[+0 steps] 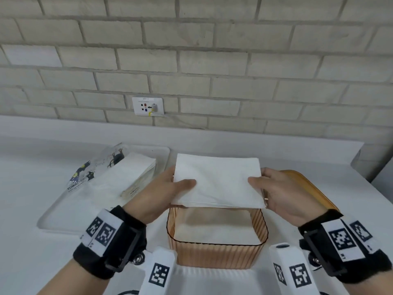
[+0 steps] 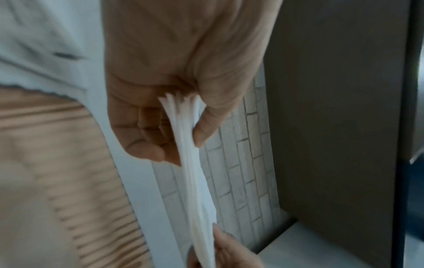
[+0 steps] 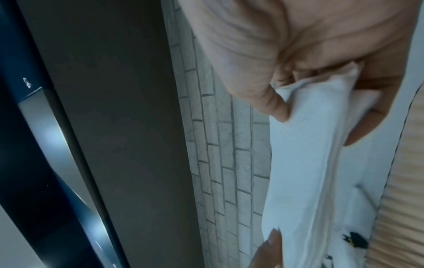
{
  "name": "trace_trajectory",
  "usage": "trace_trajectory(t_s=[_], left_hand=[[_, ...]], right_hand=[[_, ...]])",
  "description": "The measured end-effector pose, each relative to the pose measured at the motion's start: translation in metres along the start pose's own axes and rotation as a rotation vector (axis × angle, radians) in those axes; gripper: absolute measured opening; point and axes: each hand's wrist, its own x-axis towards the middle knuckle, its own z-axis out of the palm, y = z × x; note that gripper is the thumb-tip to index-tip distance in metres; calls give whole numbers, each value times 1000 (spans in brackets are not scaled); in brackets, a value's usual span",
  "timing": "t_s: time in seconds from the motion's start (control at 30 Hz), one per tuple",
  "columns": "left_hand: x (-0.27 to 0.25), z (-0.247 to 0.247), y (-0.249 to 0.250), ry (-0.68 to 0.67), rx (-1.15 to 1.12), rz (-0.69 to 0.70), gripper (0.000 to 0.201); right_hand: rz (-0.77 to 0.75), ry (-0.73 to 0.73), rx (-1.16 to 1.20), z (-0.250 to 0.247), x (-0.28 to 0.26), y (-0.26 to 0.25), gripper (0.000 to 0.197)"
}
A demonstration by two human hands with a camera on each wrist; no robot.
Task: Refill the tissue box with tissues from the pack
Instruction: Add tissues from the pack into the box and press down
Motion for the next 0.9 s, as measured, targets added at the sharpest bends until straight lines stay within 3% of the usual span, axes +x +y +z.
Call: trace_trajectory(t_s=[0.17,0.3,0.5,0.63,0.7,0.77,0.9], left_hand=[[-9,8,-10,104,612,21,80],[-18,22,-16,10,998,-14,101],[-17,30,-19,-89,1306,-95,94],[-21,41,-13,123,1617,16,62],[-24,45,-9,133,1713,54,43],[-20,46,-10,11,1726,43,37],[-5,40,-16,-281,1627,-183,42]], right_hand=[[27,-68,-500,0,-4,12,41],[-38,-72,-916,13,-3,20,74],[-78,-91,-1203,28,0,28,76],[-276,17,-1453,31,-11,22,61],[-382,19,-1556,31,-14,18,50],[-369,-105,-1542,31,-11,19,51],[-135,-304,-1539,32,2,32,50]])
